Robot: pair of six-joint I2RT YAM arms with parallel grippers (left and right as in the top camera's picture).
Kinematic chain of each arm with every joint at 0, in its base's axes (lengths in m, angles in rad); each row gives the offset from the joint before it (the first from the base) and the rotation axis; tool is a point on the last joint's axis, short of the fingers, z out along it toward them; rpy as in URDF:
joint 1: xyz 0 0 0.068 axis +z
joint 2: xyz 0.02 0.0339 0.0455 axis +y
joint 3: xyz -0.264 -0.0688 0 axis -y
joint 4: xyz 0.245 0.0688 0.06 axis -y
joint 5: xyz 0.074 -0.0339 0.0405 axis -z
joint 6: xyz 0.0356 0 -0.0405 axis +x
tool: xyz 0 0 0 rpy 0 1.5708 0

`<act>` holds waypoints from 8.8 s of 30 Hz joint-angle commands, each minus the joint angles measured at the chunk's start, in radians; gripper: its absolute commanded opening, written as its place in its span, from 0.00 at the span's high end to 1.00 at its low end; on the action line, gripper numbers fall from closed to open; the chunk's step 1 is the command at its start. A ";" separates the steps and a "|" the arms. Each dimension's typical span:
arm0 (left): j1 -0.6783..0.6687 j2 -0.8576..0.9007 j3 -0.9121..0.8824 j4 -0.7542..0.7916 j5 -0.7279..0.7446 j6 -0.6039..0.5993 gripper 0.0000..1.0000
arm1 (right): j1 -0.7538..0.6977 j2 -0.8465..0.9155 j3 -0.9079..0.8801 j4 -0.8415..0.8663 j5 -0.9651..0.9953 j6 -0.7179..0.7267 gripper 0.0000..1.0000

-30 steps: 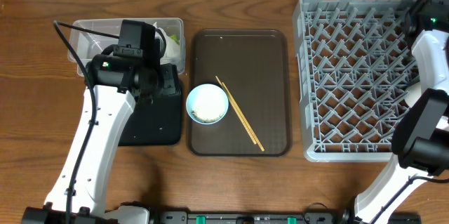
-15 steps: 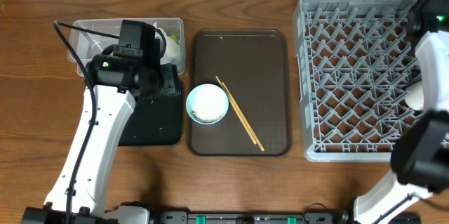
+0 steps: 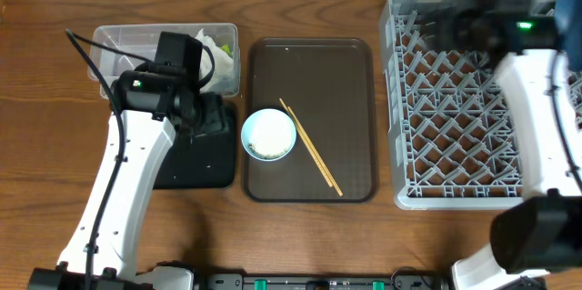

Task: Sort waste into correct bins and load items into the dishwasher rack
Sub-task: 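Release the plate in the rack and raise the right gripper, then reach the left gripper to the light-blue rice bowl and grasp it, then tip the rice bowl over the black tray with the left gripper, then set the emptied bowl on the brown tray with the left gripper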

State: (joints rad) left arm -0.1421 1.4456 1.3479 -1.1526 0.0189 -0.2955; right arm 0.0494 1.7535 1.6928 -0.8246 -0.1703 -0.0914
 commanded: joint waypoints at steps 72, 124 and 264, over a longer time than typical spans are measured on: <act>-0.463 0.528 -0.003 0.396 0.052 -0.069 0.69 | 0.037 -0.057 -0.005 -0.417 0.189 0.274 0.18; 0.496 0.211 -0.293 0.200 1.137 0.545 0.94 | 0.036 -0.057 -0.005 -0.450 0.275 0.232 0.17; -0.119 -0.097 -0.302 0.372 0.184 0.021 0.48 | 0.048 -0.057 -0.005 -0.417 0.061 0.232 0.09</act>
State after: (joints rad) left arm -0.3462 1.4204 1.0279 -0.7170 0.3069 -0.2771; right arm 0.0902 1.6951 1.6867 -1.2491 0.0128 0.1486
